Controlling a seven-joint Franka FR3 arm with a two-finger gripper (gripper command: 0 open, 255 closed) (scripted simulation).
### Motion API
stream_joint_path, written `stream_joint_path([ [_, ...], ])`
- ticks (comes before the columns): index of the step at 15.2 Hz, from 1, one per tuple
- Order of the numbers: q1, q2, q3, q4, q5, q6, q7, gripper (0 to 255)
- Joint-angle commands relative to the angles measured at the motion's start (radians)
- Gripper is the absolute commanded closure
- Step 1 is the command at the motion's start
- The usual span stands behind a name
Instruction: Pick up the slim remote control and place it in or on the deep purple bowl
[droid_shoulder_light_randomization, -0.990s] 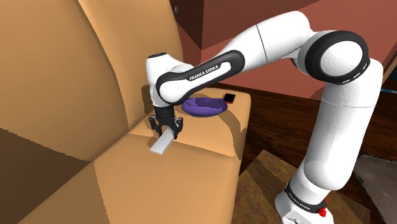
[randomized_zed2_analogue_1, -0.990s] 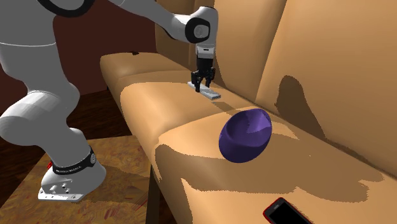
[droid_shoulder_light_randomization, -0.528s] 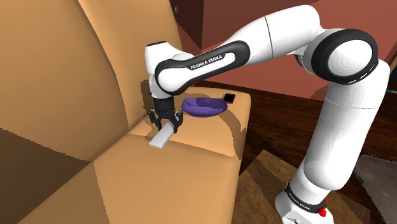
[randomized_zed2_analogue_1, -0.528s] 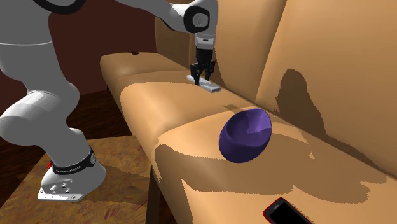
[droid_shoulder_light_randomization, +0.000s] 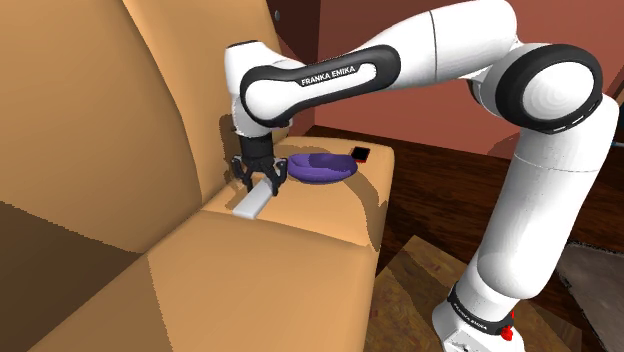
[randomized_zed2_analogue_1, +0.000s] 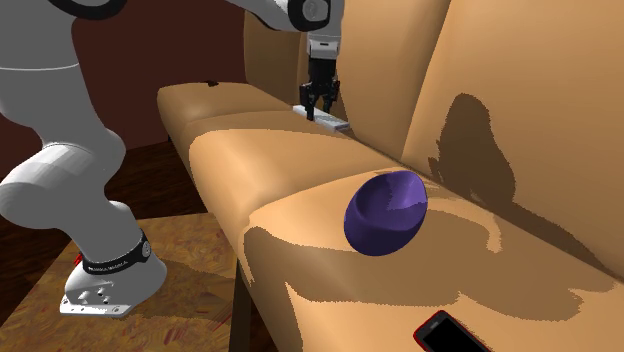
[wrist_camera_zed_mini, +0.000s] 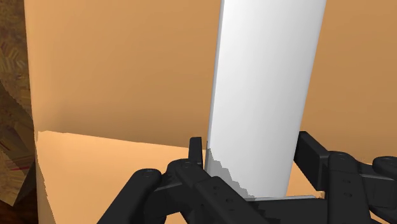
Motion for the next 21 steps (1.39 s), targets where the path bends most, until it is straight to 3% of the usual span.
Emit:
stream_joint_path([
  [1,0.000,-0.004,0.000,0.025,0.002,-0.028,-0.002,255],
  [7,0.001,-0.009,0.002,0.088,0.005,-0.097,-0.003,255],
  [21,-0.184,-0.054,-0.143,0.052,0.018,-0.096,-0.334,255],
])
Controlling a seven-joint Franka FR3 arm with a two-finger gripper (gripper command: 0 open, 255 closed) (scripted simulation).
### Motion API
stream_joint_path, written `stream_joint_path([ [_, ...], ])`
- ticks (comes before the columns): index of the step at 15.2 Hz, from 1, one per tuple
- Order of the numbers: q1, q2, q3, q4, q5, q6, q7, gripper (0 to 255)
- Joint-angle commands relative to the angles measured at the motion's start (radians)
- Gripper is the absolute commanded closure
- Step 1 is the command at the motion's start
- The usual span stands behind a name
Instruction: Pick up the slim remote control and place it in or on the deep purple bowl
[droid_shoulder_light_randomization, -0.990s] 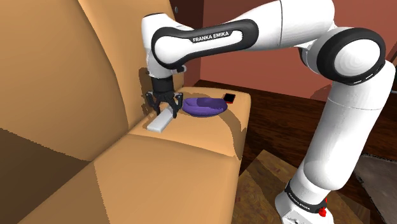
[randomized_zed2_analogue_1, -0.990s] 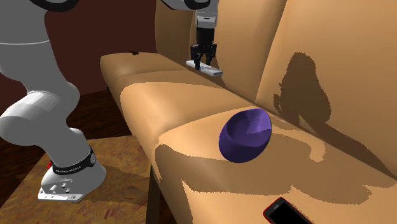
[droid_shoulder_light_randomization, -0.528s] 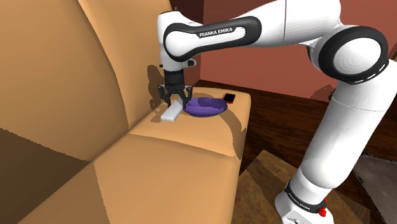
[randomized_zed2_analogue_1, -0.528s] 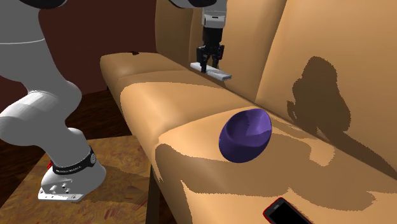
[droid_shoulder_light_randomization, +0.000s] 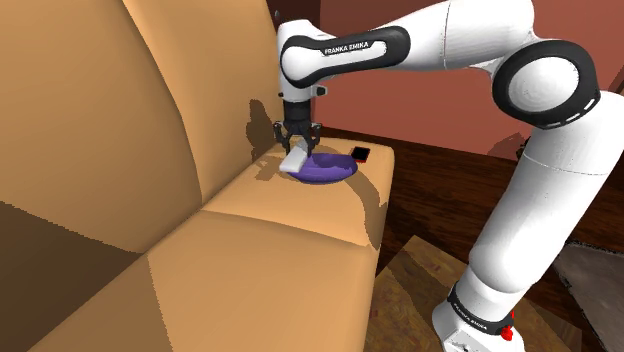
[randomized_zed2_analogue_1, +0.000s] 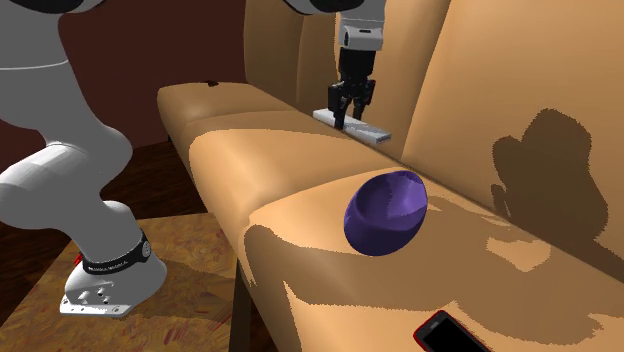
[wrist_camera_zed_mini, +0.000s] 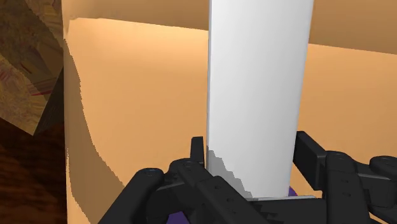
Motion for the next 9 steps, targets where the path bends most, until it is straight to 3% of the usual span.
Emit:
stream_joint_path([
  [1,-0.022,0.011,-0.019,0.022,-0.005,-0.011,-0.042,255],
  [9,-0.111,0.083,-0.094,0.120,-0.029,-0.035,-0.205,255],
])
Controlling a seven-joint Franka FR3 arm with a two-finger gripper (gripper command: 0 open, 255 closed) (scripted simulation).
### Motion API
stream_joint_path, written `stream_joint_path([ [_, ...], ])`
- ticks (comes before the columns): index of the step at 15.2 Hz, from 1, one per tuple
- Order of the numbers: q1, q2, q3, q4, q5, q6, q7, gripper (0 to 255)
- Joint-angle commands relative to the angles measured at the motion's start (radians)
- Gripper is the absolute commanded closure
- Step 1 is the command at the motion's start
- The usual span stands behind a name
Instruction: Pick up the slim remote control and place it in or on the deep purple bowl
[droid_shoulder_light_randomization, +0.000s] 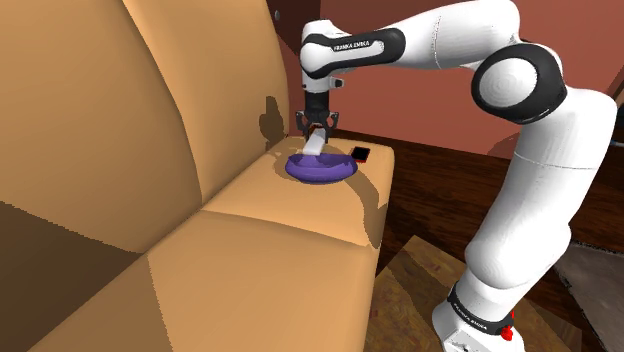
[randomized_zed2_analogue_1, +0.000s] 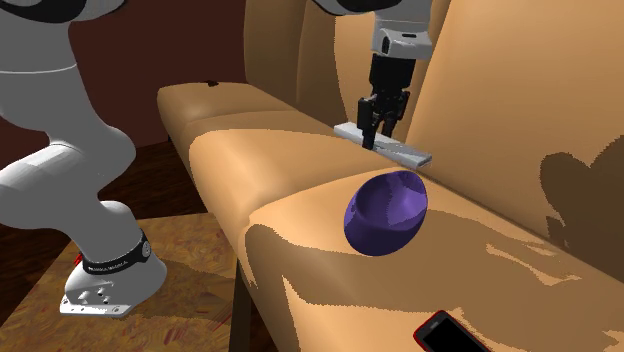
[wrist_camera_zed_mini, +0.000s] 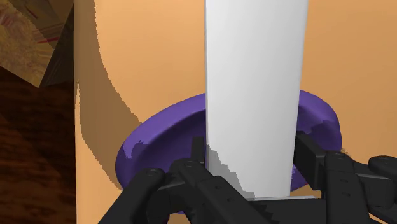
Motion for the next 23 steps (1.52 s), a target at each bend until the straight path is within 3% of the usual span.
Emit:
stream_joint_path([
  [1,-0.022,0.024,-0.018,0.039,-0.006,-0.014,-0.041,255],
  [3,-0.045,0.057,-0.036,0.086,-0.014,-0.027,-0.084,255],
  [17,-0.048,0.076,-0.040,-0.082,-0.022,0.159,-0.075,255],
  [23,-0.048,0.076,-0.040,-0.082,-0.022,0.159,-0.075,255],
])
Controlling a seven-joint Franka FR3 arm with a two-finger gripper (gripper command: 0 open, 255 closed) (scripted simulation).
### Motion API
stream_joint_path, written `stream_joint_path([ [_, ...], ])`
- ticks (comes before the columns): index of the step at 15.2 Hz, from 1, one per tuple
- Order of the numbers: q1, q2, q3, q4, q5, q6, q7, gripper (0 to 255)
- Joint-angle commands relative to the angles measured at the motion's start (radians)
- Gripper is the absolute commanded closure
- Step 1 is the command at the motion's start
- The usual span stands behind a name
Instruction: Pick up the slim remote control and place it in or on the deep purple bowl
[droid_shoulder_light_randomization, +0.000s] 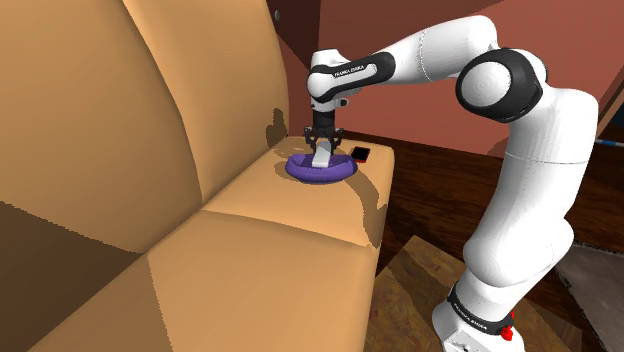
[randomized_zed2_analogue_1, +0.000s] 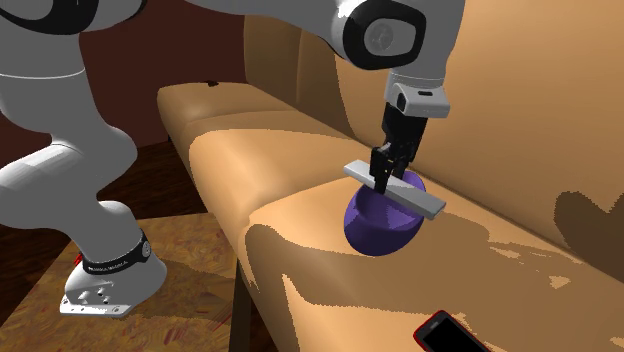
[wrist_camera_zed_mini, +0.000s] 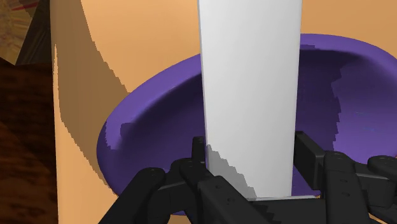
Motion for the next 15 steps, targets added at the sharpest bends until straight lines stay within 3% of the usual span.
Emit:
stream_joint_path([
  [1,0.000,0.000,0.000,0.000,0.000,0.000,0.000,255],
  [2,0.000,0.000,0.000,0.000,0.000,0.000,0.000,255],
  [3,0.000,0.000,0.000,0.000,0.000,0.000,0.000,0],
  [8,0.000,0.000,0.000,0.000,0.000,0.000,0.000,0],
  [12,0.004,-0.007,0.003,0.119,0.004,-0.125,-0.003,0],
  [15,0.004,-0.007,0.003,0.119,0.004,-0.125,-0.003,0],
])
